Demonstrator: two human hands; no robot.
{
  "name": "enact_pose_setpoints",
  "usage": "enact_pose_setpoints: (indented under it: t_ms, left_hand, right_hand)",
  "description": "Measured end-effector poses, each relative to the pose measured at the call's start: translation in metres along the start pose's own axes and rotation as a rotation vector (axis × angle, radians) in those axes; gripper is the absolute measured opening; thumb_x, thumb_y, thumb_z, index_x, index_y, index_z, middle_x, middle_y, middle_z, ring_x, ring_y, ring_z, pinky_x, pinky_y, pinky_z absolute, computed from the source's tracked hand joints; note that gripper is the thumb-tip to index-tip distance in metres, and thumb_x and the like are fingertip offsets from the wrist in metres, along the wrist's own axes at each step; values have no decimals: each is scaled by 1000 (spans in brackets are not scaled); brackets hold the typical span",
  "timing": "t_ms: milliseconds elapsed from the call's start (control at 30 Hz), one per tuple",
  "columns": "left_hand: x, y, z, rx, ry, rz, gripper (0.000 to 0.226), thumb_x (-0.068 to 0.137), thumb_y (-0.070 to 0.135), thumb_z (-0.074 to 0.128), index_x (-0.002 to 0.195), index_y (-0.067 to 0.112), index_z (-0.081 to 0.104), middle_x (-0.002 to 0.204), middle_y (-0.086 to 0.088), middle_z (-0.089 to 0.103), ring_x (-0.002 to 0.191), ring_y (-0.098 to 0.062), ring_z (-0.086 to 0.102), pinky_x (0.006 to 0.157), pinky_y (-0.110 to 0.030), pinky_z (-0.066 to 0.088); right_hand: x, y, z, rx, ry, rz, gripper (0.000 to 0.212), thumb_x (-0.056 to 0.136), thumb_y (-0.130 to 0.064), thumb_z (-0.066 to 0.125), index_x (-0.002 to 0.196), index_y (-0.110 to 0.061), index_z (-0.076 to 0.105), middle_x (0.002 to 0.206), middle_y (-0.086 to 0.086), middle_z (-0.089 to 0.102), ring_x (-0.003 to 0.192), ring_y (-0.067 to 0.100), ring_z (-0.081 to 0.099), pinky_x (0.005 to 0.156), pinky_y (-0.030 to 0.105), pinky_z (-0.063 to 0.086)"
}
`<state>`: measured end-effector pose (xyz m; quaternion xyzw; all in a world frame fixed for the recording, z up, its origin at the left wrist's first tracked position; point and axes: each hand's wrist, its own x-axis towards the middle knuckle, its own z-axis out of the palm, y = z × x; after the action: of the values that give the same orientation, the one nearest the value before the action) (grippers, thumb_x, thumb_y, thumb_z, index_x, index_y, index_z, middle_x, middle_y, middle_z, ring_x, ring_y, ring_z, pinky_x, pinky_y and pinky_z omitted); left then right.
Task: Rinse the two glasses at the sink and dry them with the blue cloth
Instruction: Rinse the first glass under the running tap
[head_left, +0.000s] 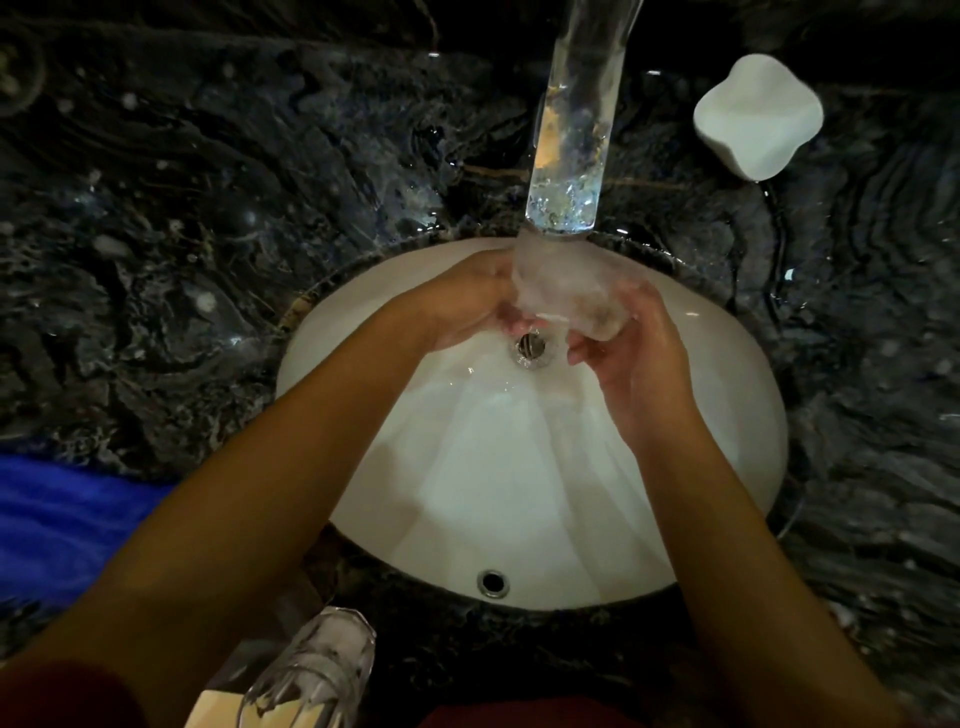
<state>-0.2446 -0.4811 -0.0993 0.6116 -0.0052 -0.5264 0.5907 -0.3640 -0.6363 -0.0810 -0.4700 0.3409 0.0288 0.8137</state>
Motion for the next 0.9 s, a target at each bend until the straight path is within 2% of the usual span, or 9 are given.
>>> enact_pose_setpoints:
  t_ms: [67, 133, 233, 333, 467, 533, 633, 767, 900]
  left_hand:
    - [-6, 0, -7, -129, 102, -14, 36, 82, 4, 66, 117, 12, 66, 77, -7, 72, 59, -18, 63, 61, -29, 51]
    - [-12, -6, -12, -151, 175, 31, 33, 87, -5, 61, 114, 14, 66, 85, -10, 77, 67, -21, 69, 65, -32, 53]
    - [-25, -17, -11, 9, 59, 109, 50, 90, -14, 60, 130, 17, 58, 124, -8, 71, 110, -22, 68, 91, -33, 55]
    - [-39, -23, 9, 55, -78, 138, 73, 84, 1, 75, 147, 21, 46, 143, 1, 60, 138, -18, 53, 108, -36, 50]
    - [-50, -22, 39, -149, 153, 104, 48, 89, 6, 76, 132, 12, 55, 119, -5, 72, 105, -15, 70, 88, -33, 55]
    - [-53, -18, 46, -166, 257, 43, 46, 91, 21, 77, 130, 8, 57, 112, -8, 73, 96, -18, 72, 89, -36, 56]
    - [-62, -12, 47, -126, 313, -33, 58, 79, 48, 75, 122, 10, 63, 100, -4, 73, 93, -20, 71, 95, -45, 56]
    - [-70, 0, 43, -13, 377, -112, 43, 88, 54, 74, 102, 14, 67, 88, -5, 76, 83, -26, 74, 95, -52, 57]
    - [-77, 7, 50, -124, 378, -244, 56, 94, 58, 66, 127, 13, 59, 109, -18, 76, 88, -29, 76, 87, -48, 63]
  right_hand:
    - [-1, 2, -6, 69, -8, 64, 30, 100, -36, 52, 114, -11, 60, 87, 6, 67, 65, 18, 56, 58, 32, 46]
    - [-5, 6, -10, 140, -31, 149, 29, 102, -43, 48, 100, -17, 60, 81, 6, 60, 59, 17, 53, 57, 31, 43]
    - [-14, 16, -9, 271, -106, 303, 51, 101, -58, 40, 91, -18, 71, 79, 9, 62, 50, 14, 52, 50, 25, 41]
    - [-25, 27, -1, 331, -191, 399, 61, 101, -65, 36, 96, -17, 73, 75, 9, 64, 45, 12, 53, 43, 23, 42]
    - [-39, 34, 11, 187, -228, 534, 78, 102, -69, 28, 93, -7, 75, 67, 15, 70, 40, 17, 56, 40, 21, 39]
    - [-43, 33, 12, 21, -227, 550, 81, 105, -64, 26, 84, -3, 74, 65, 18, 69, 40, 21, 54, 41, 22, 40]
    - [-51, 27, 14, -318, -131, 446, 71, 109, -53, 34, 81, -1, 73, 69, 21, 70, 45, 23, 56, 44, 26, 44]
    - [-60, 15, 16, -561, 11, 130, 12, 104, -28, 58, 107, -23, 69, 101, 7, 77, 71, 15, 71, 58, 30, 55]
    - [-70, 5, 18, -814, -44, -226, 40, 104, -30, 56, 144, -37, 54, 137, -11, 63, 117, 2, 62, 94, 23, 53]
